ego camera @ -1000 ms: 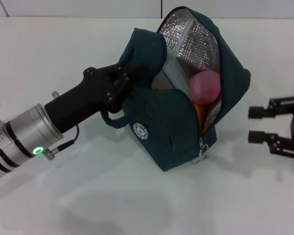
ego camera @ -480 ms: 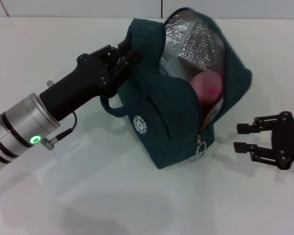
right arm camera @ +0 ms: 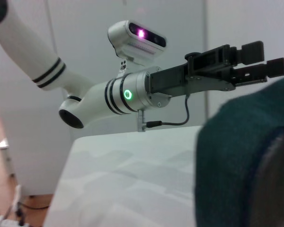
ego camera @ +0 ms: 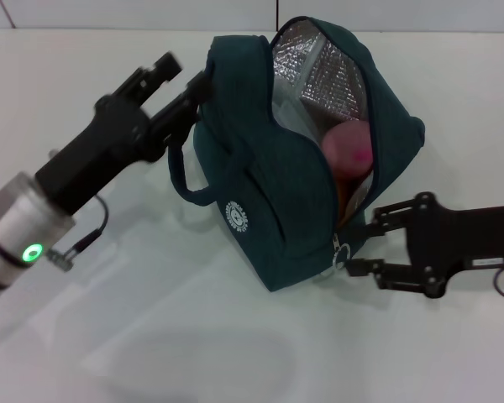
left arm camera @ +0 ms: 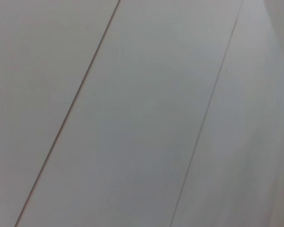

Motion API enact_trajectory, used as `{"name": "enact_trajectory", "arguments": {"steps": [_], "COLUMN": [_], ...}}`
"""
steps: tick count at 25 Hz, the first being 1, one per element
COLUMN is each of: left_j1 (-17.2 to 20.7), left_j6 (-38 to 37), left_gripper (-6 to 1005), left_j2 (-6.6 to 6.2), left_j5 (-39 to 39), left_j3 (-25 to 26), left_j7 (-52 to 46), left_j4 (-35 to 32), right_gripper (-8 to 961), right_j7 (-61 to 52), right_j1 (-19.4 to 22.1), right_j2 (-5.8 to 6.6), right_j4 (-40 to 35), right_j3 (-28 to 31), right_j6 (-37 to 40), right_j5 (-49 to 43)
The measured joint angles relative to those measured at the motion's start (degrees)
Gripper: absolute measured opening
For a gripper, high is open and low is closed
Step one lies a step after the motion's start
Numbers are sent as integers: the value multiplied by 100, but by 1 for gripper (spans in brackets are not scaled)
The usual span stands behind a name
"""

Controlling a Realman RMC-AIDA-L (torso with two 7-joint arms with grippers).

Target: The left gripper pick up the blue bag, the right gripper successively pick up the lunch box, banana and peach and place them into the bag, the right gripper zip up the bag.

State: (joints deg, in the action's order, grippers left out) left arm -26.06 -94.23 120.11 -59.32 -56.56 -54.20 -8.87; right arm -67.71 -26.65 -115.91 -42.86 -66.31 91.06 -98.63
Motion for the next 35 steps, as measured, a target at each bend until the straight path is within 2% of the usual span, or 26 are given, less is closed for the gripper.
{"name": "enact_trajectory", "arguments": {"steps": [4, 7, 11, 14, 20, 28, 31, 35], "left_j1": [340, 742, 1060, 1185, 1290, 1250, 1112, 927], "left_j6": [-440, -605, -630, -596, -568, 140, 385, 625], "left_gripper": [623, 722, 748, 754, 756, 732, 722, 708], "left_j2": [-11, -18, -11, -12, -47, -132, -93, -18], "left_j5": [-38, -52, -56, -64, -66, -139, -239, -272], "left_j3": [-39, -50, -275, -565, -819, -2032, -2280, -2322], "left_j7": [268, 591, 943, 1285, 1759, 2077, 2052, 1904], "left_j4": [13, 19, 21, 56, 266, 273, 307, 324], "right_gripper": [385, 385, 384, 384, 383, 377, 361, 340], "right_j7": [-16, -36, -38, -26, -11, -1, 0, -24], "right_j1": [-184, -279, -395, -642, -1019, -1180, -1200, -1202], "right_j2": [-4, -12, -11, -20, -16, -31, -31, -29], "right_j4": [12, 23, 79, 235, 559, 690, 714, 718], "right_j3": [-368, -463, -490, -551, -592, -684, -717, -803], "right_j6": [-49, -82, -205, -392, -504, -713, -721, -731], "right_j5": [184, 345, 541, 698, 1080, 1596, 1641, 1687]}}
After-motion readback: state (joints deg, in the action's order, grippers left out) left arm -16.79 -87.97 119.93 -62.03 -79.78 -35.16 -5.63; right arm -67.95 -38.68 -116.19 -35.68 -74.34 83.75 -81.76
